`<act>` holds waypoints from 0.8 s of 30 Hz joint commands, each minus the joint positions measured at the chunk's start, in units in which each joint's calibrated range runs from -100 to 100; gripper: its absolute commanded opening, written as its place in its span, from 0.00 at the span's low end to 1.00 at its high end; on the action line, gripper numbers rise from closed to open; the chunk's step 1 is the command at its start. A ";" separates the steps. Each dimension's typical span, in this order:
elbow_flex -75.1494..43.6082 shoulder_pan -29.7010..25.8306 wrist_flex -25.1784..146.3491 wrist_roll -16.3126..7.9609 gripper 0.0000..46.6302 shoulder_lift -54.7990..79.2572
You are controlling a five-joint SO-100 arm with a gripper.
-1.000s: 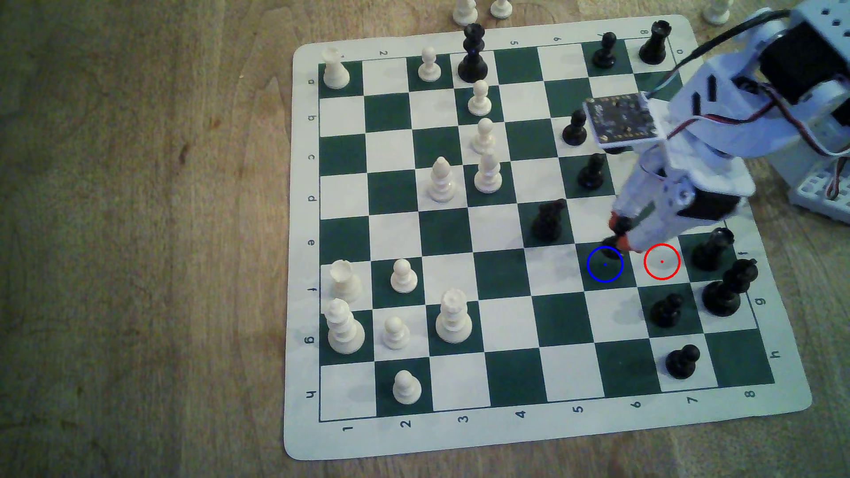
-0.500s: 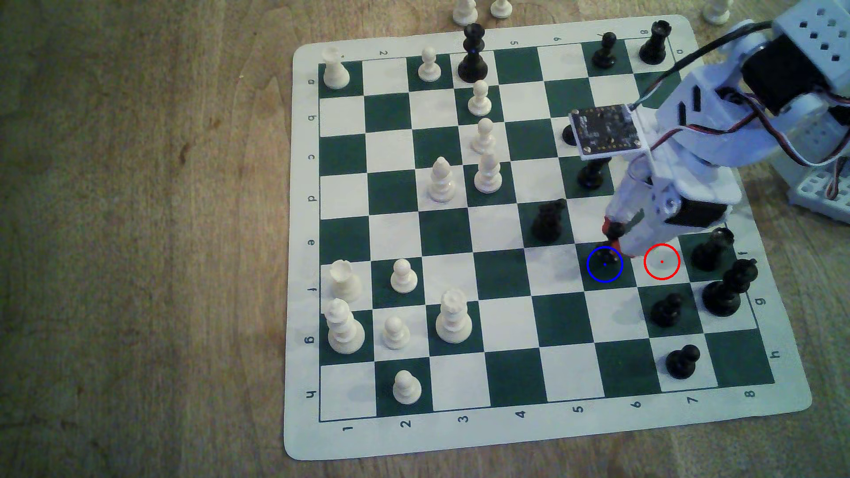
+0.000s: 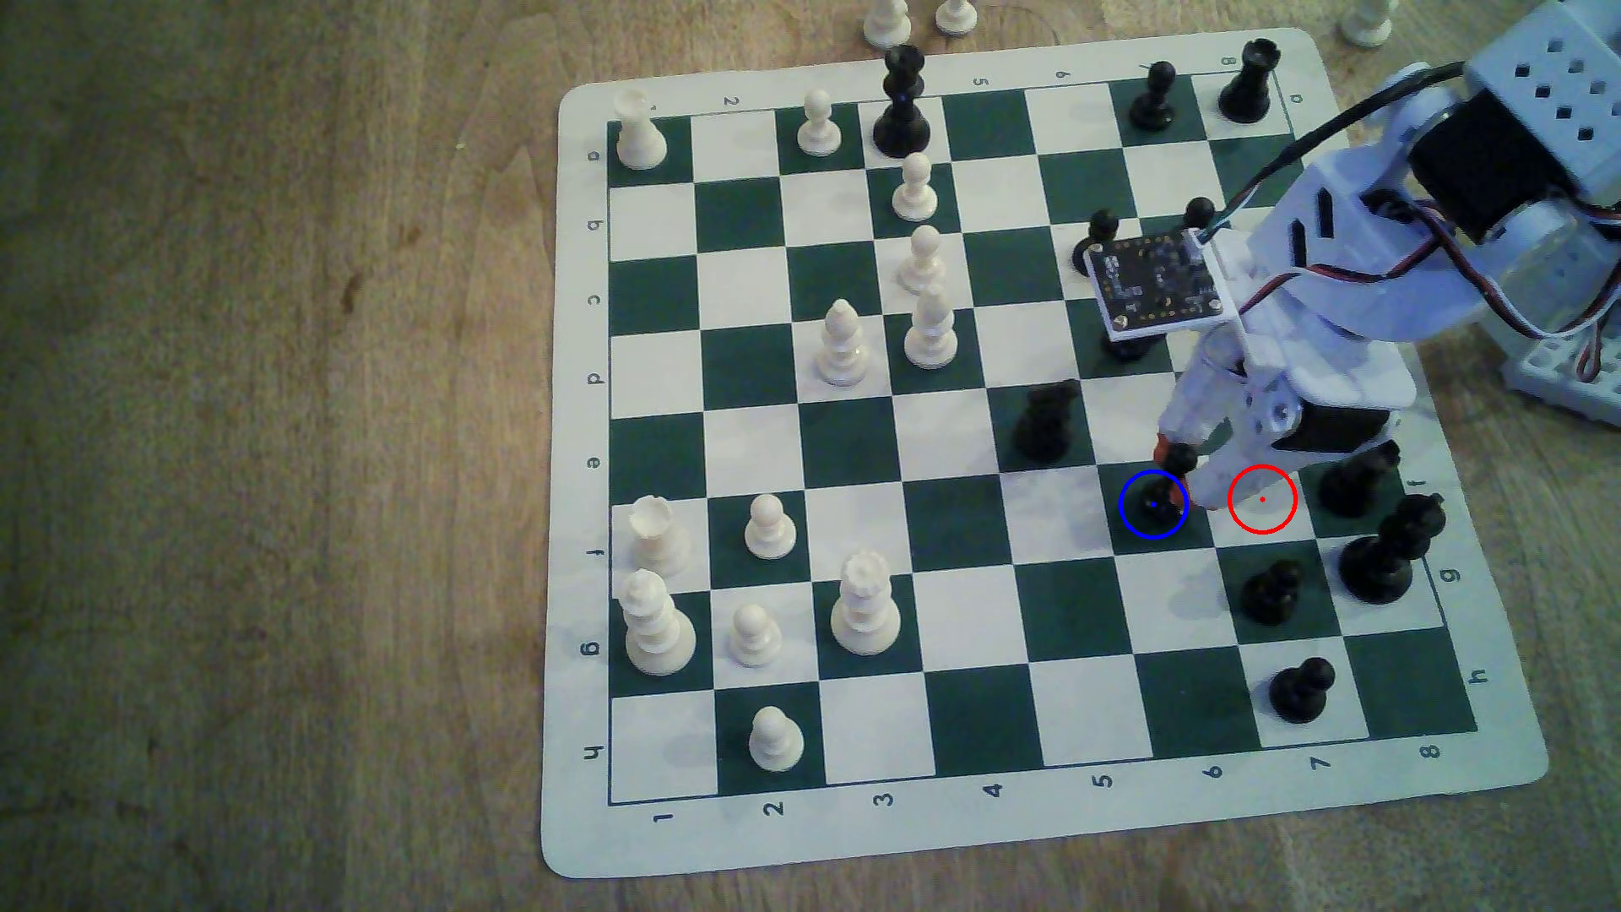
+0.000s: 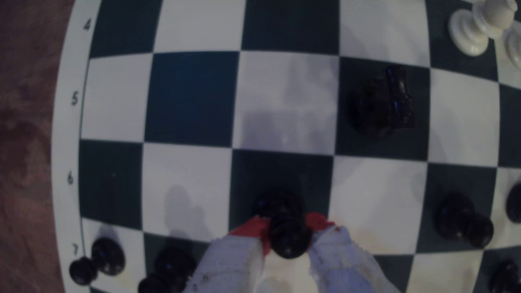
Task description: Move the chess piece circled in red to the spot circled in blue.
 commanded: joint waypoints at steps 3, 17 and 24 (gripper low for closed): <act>-2.19 -0.29 -2.32 -0.63 0.51 -2.99; -2.55 -0.21 6.28 -0.63 0.53 -12.33; -2.37 -0.68 18.23 -0.59 0.44 -22.60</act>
